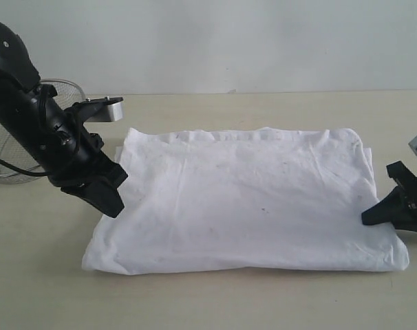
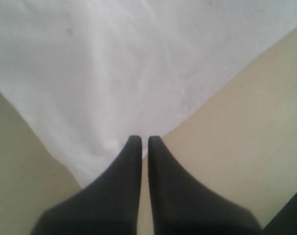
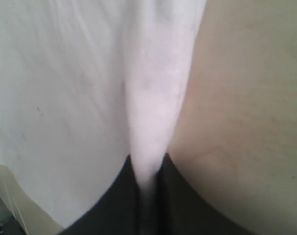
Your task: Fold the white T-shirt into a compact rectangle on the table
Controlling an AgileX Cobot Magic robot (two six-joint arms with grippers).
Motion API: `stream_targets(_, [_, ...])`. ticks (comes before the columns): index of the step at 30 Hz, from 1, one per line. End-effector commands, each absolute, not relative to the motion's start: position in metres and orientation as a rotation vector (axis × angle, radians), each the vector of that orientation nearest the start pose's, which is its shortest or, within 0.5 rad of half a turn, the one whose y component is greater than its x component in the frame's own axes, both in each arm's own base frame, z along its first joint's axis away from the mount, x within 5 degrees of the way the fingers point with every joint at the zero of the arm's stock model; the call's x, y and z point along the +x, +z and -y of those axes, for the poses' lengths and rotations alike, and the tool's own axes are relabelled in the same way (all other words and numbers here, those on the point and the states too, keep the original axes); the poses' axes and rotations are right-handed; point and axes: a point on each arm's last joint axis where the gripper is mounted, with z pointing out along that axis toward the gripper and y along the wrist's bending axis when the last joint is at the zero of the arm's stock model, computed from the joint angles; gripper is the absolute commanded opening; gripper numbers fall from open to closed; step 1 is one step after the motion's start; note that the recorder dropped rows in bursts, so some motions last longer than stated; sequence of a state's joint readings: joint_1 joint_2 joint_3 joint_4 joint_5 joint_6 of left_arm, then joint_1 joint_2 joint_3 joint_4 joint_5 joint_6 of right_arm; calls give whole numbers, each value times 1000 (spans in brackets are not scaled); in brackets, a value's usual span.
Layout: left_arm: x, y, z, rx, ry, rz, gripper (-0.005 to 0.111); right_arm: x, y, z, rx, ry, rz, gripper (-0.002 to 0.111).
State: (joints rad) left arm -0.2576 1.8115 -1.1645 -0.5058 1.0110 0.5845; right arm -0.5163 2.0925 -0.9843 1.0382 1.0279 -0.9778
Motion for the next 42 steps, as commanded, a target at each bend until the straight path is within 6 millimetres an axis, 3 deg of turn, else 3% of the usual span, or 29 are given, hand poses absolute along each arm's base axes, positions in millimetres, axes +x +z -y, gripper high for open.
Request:
stream_targets(1, [310, 192, 123, 852, -643, -2893, 5, 309, 97, 104, 426, 1087, -2676, 0])
stream_targets(10, [309, 192, 122, 863, -648, -2904, 5, 316, 127, 107, 386, 1079, -2616, 0])
stream_targets(18, [309, 192, 122, 863, -648, -2904, 5, 317, 137, 103, 376, 1116, -2589, 0])
stream_targets(27, [310, 192, 122, 855, -639, -2894, 5, 328, 154, 53, 162, 1154, -2608, 0])
stream_targets(34, [310, 192, 122, 856, -640, -2895, 5, 337, 153, 11, 51, 1160, -2640, 0])
stream_targets(42, [310, 192, 122, 856, -640, -2895, 5, 342, 157, -7, 37, 1201, -2599, 0])
